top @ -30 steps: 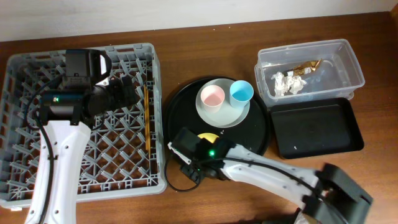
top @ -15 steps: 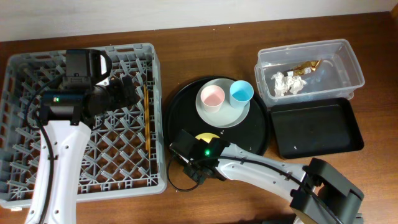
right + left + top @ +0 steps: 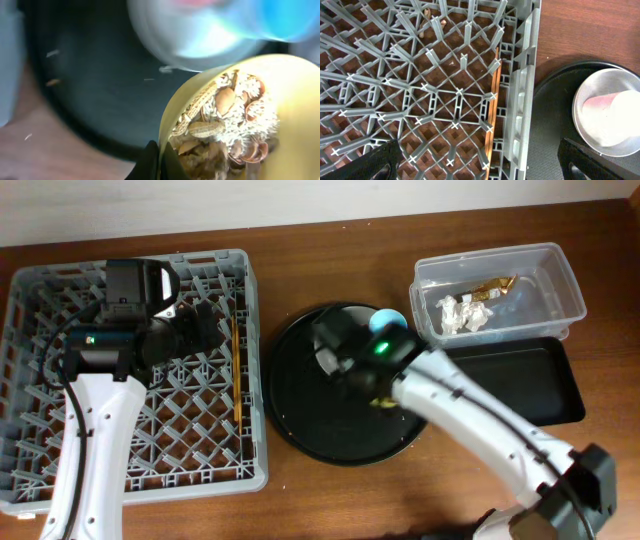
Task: Sort waste into correct bins and load items into the dishwasher rack
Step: 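Grasp the yellow bowl with the right gripper and lift it, then tip the yellow bowl over the black tray to dump the scraps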
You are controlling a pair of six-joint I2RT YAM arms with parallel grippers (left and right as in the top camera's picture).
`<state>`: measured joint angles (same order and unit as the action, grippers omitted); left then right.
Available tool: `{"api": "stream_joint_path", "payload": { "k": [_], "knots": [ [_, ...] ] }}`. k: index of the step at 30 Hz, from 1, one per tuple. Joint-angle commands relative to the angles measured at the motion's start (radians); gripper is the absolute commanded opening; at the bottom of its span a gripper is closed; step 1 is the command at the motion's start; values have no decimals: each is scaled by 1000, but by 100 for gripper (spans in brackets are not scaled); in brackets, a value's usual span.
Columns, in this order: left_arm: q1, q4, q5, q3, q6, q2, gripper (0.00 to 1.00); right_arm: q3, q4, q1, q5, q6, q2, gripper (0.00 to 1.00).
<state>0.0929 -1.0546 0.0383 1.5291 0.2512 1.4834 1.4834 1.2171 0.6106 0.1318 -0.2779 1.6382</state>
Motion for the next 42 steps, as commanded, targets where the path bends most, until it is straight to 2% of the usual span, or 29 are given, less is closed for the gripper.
{"api": "stream_joint_path", "payload": {
  "k": [1, 5, 8, 12, 14, 17, 21, 24, 27, 32, 37, 41, 42],
  "knots": [
    [-2, 2, 11, 8, 9, -18, 99, 30, 27, -211, -54, -19, -23, 4],
    [-2, 2, 11, 8, 9, -18, 99, 30, 24, -517, -277, 20, -23, 4],
    [-2, 2, 11, 8, 9, -18, 99, 21, 20, -777, -508, 157, -23, 4],
    [-2, 2, 11, 8, 9, -18, 99, -51, -2, -1001, -753, 290, -23, 4],
    [-2, 2, 11, 8, 9, -18, 99, -137, -92, -1104, -899, 311, -22, 4],
    [-2, 2, 11, 8, 9, -18, 99, -342, -356, -1247, -1182, 330, -22, 4],
    [-2, 2, 11, 8, 9, -18, 99, -542, -571, -1360, -1399, 330, -22, 4],
    [-2, 2, 11, 8, 9, -18, 99, -614, -627, -1417, -1485, 331, -22, 4],
    [-2, 2, 11, 8, 9, -18, 99, -640, -661, -1450, -1671, 331, -22, 4],
    [-2, 2, 11, 8, 9, -18, 99, -641, -691, -1510, -1683, 324, -22, 4],
    [-2, 2, 11, 8, 9, -18, 99, -641, -653, -1558, -1684, 195, -22, 4],
    [-2, 2, 11, 8, 9, -18, 99, -640, -690, -1561, -1683, 113, -22, 4],
    [-2, 2, 11, 8, 9, -18, 99, -640, -695, -1561, -1683, 47, -22, 4]
  ]
}}
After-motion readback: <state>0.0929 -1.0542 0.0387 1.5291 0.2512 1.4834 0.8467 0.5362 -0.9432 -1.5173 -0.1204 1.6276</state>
